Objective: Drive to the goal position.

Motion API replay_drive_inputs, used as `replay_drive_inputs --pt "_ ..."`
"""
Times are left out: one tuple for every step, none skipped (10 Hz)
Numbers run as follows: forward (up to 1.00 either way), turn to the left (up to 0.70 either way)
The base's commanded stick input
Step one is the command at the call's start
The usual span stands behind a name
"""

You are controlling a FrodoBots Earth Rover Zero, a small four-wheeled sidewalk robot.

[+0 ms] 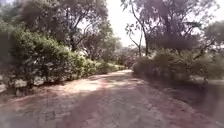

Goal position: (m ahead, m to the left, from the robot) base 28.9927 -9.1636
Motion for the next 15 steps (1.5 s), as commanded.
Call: replay_drive_inputs --pt "0.50 0.00" --pt "0.50 0.00" --pt "0.50 0.00" --pt "0.50 0.00" --pt "0.50 0.00" --pt "0.50 0.00" --pt "0.50 0.00" --pt "0.50 0.00" --pt "0.50 0.00" --pt "0.50 0.00" --pt "0.50 0.00" --pt "0.50 0.00" --pt "0.50 0.00" --pt "0.50 0.00" --pt "0.50 0.00"
